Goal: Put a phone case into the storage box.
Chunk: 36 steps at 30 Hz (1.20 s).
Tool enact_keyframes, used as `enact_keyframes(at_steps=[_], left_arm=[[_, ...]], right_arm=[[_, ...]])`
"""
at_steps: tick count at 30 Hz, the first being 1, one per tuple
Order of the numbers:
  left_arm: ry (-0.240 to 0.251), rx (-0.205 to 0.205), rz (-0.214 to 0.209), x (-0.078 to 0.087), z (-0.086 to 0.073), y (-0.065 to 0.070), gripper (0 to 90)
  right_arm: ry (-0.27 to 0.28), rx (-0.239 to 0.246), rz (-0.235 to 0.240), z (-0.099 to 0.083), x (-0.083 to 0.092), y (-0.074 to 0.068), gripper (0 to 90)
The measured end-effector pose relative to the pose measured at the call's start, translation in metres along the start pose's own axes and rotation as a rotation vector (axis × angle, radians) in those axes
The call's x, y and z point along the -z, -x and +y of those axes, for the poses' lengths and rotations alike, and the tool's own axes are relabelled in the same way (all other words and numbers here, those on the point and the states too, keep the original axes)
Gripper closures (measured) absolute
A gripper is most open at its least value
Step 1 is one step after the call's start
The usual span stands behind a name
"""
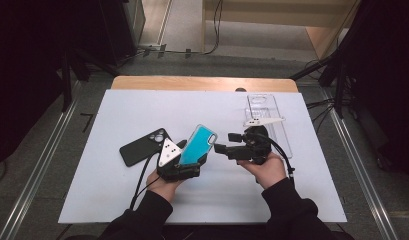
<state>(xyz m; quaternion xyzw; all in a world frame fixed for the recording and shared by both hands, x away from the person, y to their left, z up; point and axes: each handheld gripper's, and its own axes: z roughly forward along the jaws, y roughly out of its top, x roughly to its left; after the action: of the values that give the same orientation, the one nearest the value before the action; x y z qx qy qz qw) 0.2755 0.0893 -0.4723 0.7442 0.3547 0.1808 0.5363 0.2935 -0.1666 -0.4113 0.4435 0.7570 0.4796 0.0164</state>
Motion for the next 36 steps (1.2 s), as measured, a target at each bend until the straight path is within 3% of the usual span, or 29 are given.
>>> enact_keyframes(at_steps=[3, 9, 24, 28, 34, 36], left_arm=[[0.008, 0.000, -0.002, 0.000, 0.000, 0.001, 16.8], [0.022, -0.009, 0.012, 0.003, 0.001, 0.002, 16.8], [0.034, -0.022, 0.018, 0.003, -0.001, 0.006, 16.8], [0.035, -0.024, 0.025, 0.003, -0.001, 0.006, 16.8], [0.036, -0.014, 0.024, 0.004, -0.001, 0.006, 16.8], [0.034, -0.015, 0.021, 0.004, -0.001, 0.006, 16.8]], right_arm=[[-0.005, -0.009, -0.001, 0.005, -0.004, 0.000, 22.6], [-0.005, -0.030, 0.042, 0.012, -0.011, 0.003, 22.7], [-0.039, -0.070, 0.059, 0.023, -0.031, 0.004, 27.4], [-0.061, -0.110, 0.093, 0.023, -0.037, 0.006, 35.8], [-0.131, -0.239, 0.159, 0.024, -0.041, 0.013, 64.4], [-0.138, -0.244, 0.176, 0.024, -0.041, 0.015, 68.4]])
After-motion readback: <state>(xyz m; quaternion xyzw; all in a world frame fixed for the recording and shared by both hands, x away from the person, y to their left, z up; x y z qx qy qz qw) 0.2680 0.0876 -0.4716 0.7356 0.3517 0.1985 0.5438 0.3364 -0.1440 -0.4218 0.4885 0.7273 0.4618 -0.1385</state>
